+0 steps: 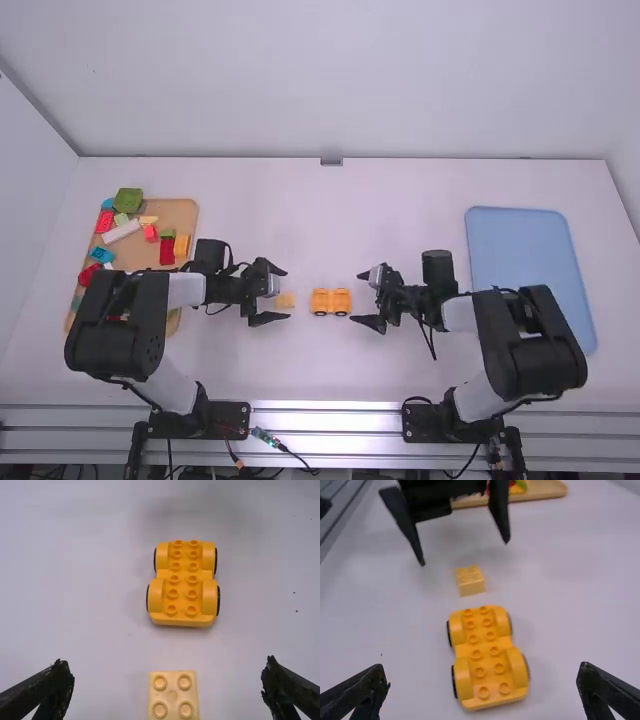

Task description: Assemble lego blocks to make yellow taxi

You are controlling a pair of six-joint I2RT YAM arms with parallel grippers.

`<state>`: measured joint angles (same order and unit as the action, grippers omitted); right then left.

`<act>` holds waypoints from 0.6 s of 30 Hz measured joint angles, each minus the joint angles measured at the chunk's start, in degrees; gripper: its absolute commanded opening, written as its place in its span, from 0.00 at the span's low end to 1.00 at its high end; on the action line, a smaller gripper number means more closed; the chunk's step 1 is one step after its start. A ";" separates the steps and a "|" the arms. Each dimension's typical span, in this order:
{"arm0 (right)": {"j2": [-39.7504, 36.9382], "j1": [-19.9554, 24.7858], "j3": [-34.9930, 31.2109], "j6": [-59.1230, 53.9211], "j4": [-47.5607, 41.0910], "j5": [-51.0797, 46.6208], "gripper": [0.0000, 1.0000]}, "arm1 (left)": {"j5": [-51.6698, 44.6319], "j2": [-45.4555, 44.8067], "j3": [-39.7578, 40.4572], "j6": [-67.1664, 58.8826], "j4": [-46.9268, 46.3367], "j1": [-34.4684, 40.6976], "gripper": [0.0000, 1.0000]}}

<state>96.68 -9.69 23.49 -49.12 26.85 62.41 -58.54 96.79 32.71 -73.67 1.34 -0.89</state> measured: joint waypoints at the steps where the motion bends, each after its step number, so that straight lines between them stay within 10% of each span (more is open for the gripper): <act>1: 1.70 -1.09 0.13 -2.27 0.17 0.00 0.99 | 0.00 0.00 -0.11 0.26 0.09 -0.02 0.99; 18: 13.75 -8.94 0.37 -3.50 20.28 -6.54 0.99 | 0.07 0.57 -0.09 1.27 0.74 0.28 0.99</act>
<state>110.43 -18.63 23.86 -52.62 47.13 55.88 -58.48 97.36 32.62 -72.40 2.09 -0.60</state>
